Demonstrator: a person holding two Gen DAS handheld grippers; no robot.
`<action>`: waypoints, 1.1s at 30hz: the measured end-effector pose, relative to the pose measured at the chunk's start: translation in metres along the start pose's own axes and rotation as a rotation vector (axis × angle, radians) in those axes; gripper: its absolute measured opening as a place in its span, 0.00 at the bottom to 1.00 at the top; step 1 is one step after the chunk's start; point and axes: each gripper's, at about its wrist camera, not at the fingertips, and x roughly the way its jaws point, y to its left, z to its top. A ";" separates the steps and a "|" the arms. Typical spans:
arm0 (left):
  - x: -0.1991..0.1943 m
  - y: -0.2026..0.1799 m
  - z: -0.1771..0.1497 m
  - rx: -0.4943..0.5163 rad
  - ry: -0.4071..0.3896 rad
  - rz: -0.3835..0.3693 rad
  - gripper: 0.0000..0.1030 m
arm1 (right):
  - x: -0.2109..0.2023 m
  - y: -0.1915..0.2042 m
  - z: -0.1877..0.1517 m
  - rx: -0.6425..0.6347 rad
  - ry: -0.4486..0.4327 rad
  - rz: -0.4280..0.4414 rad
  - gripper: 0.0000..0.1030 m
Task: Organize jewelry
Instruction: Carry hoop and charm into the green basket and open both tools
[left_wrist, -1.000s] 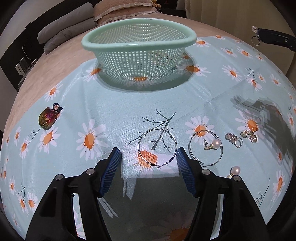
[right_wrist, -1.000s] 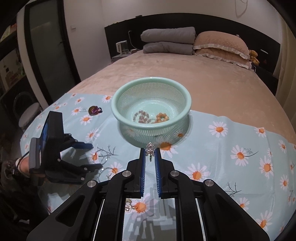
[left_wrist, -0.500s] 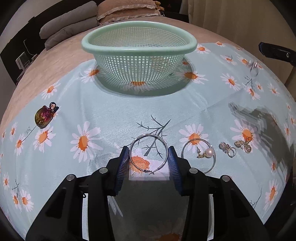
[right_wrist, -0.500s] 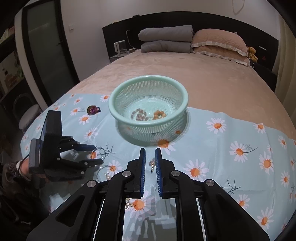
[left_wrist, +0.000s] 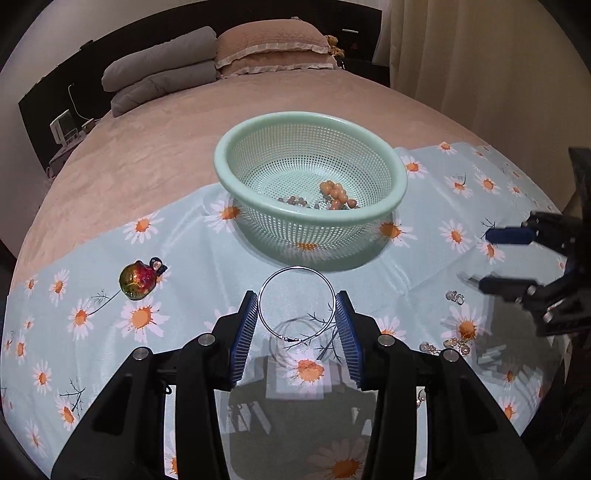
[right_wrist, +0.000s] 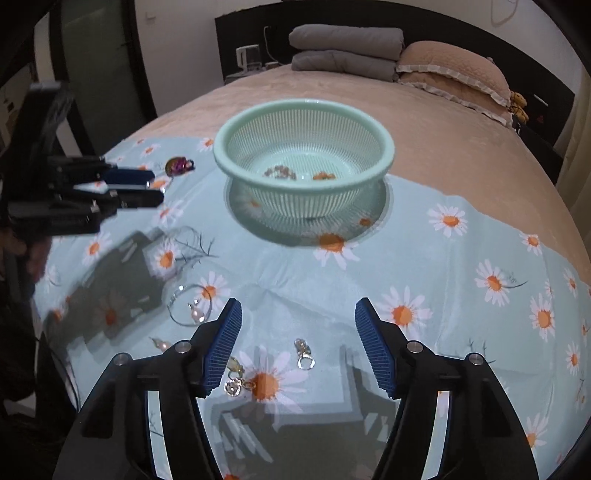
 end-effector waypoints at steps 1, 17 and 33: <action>-0.001 0.000 0.001 0.001 -0.001 0.001 0.43 | 0.010 -0.001 -0.007 0.015 0.024 0.013 0.54; -0.012 -0.002 0.021 -0.005 -0.023 -0.002 0.43 | 0.007 -0.015 0.001 0.079 -0.003 0.020 0.09; 0.006 -0.008 0.079 0.065 -0.058 -0.042 0.43 | -0.031 -0.017 0.108 0.021 -0.182 0.032 0.10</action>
